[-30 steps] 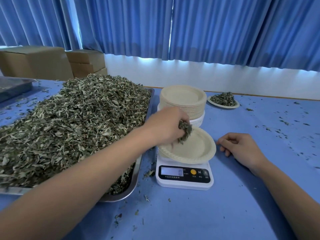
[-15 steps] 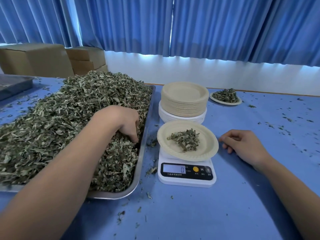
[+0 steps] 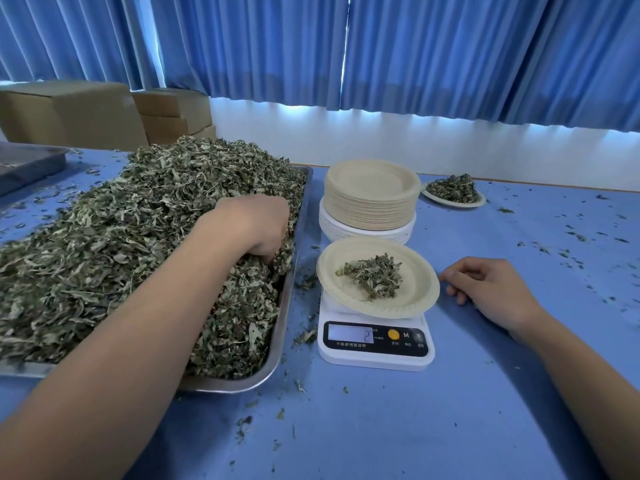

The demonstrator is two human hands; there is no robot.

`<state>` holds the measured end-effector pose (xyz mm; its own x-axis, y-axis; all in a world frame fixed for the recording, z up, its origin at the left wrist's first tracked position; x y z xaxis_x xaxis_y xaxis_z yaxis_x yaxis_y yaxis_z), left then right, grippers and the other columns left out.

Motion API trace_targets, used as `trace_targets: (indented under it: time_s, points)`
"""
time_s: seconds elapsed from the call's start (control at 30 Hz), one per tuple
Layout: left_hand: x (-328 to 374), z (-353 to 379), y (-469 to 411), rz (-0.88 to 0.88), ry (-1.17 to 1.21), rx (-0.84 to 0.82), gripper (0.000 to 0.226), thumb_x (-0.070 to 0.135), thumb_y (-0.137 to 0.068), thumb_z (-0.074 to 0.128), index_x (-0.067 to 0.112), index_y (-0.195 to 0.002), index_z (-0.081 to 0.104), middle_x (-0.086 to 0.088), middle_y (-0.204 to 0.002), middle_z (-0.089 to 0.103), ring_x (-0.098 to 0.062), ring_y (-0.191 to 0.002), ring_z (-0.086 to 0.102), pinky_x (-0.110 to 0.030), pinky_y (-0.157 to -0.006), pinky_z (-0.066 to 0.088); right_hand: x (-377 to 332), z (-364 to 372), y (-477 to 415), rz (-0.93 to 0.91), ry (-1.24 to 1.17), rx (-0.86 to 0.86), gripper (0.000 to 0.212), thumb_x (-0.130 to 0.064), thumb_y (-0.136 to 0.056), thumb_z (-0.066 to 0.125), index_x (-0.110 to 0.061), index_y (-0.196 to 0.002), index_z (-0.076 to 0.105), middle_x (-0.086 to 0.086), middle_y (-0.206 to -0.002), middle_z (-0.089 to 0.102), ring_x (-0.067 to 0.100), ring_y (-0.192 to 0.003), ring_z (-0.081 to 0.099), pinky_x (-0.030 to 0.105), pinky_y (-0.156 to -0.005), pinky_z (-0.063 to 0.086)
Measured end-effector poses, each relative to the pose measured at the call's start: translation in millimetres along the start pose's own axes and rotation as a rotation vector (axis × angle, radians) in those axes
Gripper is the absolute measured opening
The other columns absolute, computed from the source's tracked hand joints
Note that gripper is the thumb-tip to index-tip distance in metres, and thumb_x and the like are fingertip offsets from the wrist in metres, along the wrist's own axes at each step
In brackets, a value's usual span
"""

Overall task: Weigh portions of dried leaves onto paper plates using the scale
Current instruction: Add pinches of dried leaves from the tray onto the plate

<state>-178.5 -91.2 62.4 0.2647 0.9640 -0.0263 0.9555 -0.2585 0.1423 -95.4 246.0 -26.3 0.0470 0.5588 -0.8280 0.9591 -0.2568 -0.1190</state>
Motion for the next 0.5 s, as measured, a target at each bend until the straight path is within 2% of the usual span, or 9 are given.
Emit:
trace_targets:
  time_s: [0.1, 0.3, 0.5]
  points:
    - [0, -8, 4, -0.013, -0.008, 0.045, 0.041, 0.024, -0.077, 0.082, 0.015, -0.114, 0.067, -0.003, -0.108, 0.067, -0.031, -0.098, 0.064, -0.048, -0.09, 0.053, 0, 1, 0, -0.005, -0.005, 0.0, 0.019, -0.019, -0.095, 0.067, -0.014, -0.078, 0.074, 0.005, -0.072, 0.073, 0.012, -0.057, 0.06, 0.026, -0.066, 0.046]
    - [3, -11, 7, -0.014, -0.015, 0.053, 0.037, 0.023, -0.079, 0.081, 0.012, -0.111, 0.067, -0.003, -0.101, 0.067, -0.032, -0.093, 0.064, -0.048, -0.088, 0.054, 0, 0, 0, -0.007, -0.004, 0.002, 0.018, -0.02, -0.096, 0.067, -0.014, -0.08, 0.075, 0.003, -0.07, 0.072, 0.009, -0.055, 0.059, 0.024, -0.064, 0.045]
    - [-3, -19, 7, -0.091, -0.03, 0.194, 0.036, 0.016, -0.085, 0.073, 0.017, -0.119, 0.061, -0.005, -0.11, 0.065, -0.032, -0.097, 0.063, -0.042, -0.074, 0.044, 0, 0, -1, -0.008, 0.006, 0.004, 0.019, -0.018, -0.096, 0.066, -0.013, -0.08, 0.075, 0.002, -0.069, 0.072, 0.008, -0.054, 0.058, 0.015, -0.056, 0.043]
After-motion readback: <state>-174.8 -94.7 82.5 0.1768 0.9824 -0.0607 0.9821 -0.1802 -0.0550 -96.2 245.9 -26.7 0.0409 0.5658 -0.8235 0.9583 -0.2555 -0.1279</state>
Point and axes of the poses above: each hand's wrist, its own y-axis away from the middle knuckle, its own z-axis out of the palm, x = y × z, the point moved 4 cm from there along -y, towards the middle knuckle
